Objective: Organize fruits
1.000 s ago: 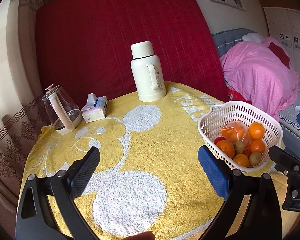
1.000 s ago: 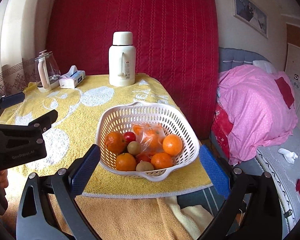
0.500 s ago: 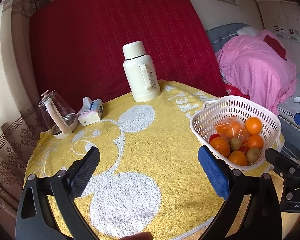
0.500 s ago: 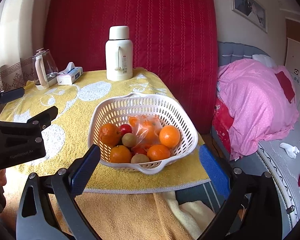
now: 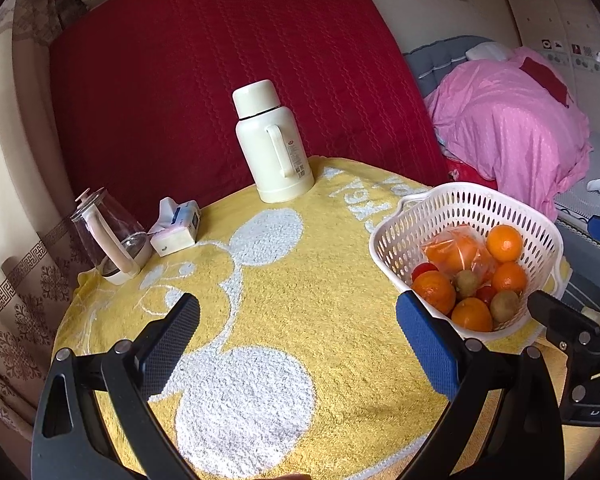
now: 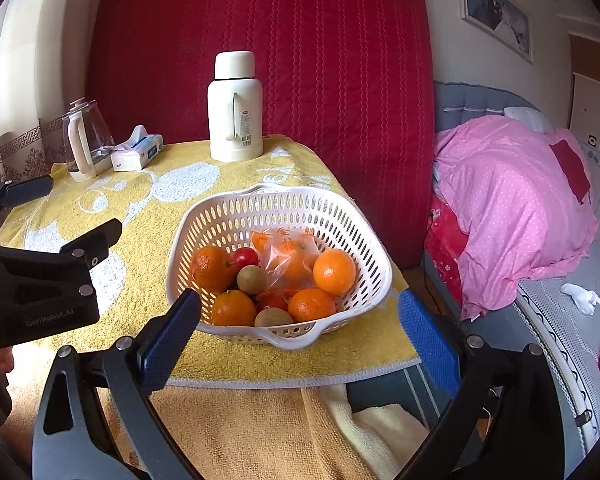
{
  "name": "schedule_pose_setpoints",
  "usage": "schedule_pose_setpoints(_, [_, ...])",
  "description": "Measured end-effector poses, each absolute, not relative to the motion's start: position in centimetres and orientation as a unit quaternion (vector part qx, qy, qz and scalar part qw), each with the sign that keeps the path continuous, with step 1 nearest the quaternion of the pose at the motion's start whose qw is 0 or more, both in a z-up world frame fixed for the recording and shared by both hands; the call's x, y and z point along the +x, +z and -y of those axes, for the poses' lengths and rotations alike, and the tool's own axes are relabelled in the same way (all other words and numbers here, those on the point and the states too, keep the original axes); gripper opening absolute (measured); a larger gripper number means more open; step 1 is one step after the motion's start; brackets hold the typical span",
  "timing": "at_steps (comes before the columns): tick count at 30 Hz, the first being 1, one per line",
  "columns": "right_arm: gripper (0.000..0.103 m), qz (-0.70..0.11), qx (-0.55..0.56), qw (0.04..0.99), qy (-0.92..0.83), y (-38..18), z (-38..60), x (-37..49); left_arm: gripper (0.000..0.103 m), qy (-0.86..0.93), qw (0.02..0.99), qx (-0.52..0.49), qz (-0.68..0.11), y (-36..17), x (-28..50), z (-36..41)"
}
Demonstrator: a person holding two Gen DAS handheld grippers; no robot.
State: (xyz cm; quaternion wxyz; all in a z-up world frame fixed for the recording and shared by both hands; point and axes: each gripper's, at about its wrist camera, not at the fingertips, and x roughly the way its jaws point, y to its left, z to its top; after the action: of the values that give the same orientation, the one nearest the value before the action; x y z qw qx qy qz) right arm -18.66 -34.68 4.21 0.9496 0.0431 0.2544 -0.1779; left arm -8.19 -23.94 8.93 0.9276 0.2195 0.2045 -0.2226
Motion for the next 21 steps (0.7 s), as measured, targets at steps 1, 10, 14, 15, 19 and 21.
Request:
schedule_pose_setpoints(1, [0.100,-0.256,0.043,0.949,-0.178,4.2,34.7,-18.6,0.098,-0.223,0.927,0.221,-0.204,8.9,-8.2,24.0])
schedule_pose_setpoints(10, [0.100,-0.259,0.044,0.948,-0.180,3.8,35.1,-18.4,0.098,-0.230,0.923,0.231,-0.203,8.7,-8.1,24.8])
schedule_pose_setpoints(14, [0.100,-0.260,0.048,0.947,-0.181,3.7,35.3,-18.4,0.098,-0.233,0.923,0.231,-0.201,8.6,-8.2,24.9])
schedule_pose_setpoints(15, [0.100,-0.260,0.048,0.947,-0.181,3.7,35.3,-18.4,0.098,-0.233,0.923,0.232,-0.201,8.6,-8.3,24.9])
schedule_pose_setpoints(19, [0.100,-0.259,0.049,0.948,-0.179,3.7,35.3,-18.4,0.098,-0.235,0.922,0.234,-0.199,8.6,-8.4,25.0])
schedule_pose_setpoints(21, [0.100,-0.259,0.049,0.948,-0.178,3.7,35.3,-18.4,0.098,-0.236,0.921,0.236,-0.203,8.6,-8.3,25.0])
